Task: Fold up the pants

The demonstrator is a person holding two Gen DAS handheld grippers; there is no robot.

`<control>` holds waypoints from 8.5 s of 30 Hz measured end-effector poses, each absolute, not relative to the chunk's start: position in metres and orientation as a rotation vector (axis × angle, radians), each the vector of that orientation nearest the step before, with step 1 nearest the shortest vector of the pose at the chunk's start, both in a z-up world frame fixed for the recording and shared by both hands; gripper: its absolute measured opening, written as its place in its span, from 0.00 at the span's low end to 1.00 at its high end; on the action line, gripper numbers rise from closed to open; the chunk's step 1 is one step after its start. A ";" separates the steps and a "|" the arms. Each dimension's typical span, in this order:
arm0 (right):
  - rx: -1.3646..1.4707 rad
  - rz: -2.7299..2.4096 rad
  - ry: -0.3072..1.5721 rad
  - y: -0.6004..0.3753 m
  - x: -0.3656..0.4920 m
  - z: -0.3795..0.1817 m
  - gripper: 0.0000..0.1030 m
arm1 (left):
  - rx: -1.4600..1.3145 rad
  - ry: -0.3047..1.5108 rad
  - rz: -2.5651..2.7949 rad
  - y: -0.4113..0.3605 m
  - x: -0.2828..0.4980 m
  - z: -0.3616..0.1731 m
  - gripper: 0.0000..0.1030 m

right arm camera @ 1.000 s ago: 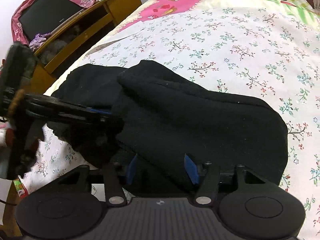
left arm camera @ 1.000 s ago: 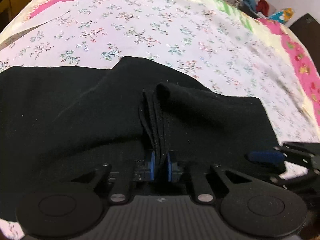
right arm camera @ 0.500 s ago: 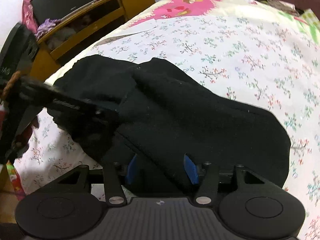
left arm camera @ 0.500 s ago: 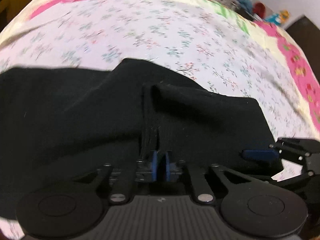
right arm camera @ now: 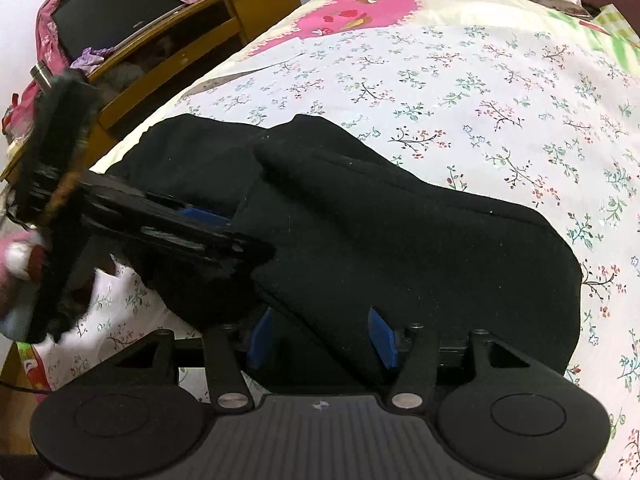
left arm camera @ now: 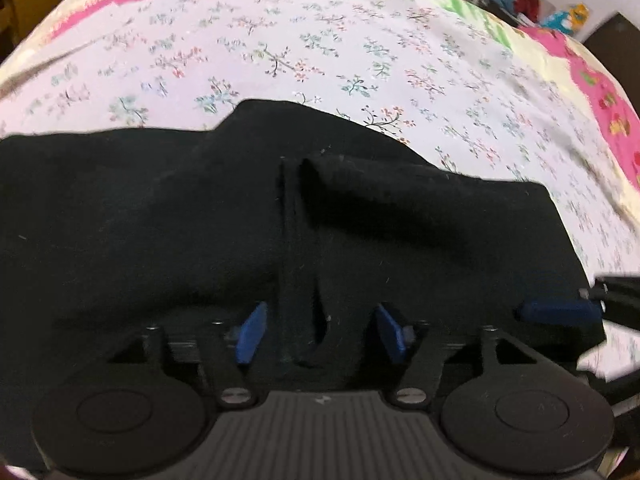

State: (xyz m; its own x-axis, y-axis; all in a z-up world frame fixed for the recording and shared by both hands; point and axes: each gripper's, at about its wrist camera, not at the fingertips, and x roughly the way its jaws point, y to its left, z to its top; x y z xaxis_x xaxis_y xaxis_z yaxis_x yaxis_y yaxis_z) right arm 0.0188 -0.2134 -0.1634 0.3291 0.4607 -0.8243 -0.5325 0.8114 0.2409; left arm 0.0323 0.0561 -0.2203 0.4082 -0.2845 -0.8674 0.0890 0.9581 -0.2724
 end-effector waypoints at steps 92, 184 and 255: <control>0.103 0.305 0.974 -0.287 0.065 -0.159 0.45 | -0.245 1.090 -0.580 0.024 0.051 -0.196 0.23; 0.576 0.328 1.331 -0.319 0.006 -0.180 0.31 | -0.283 1.255 -0.565 0.052 0.064 -0.237 0.18; 0.116 0.402 1.179 -0.196 -0.015 -0.135 0.32 | -0.355 1.171 -0.328 0.081 0.023 -0.227 0.59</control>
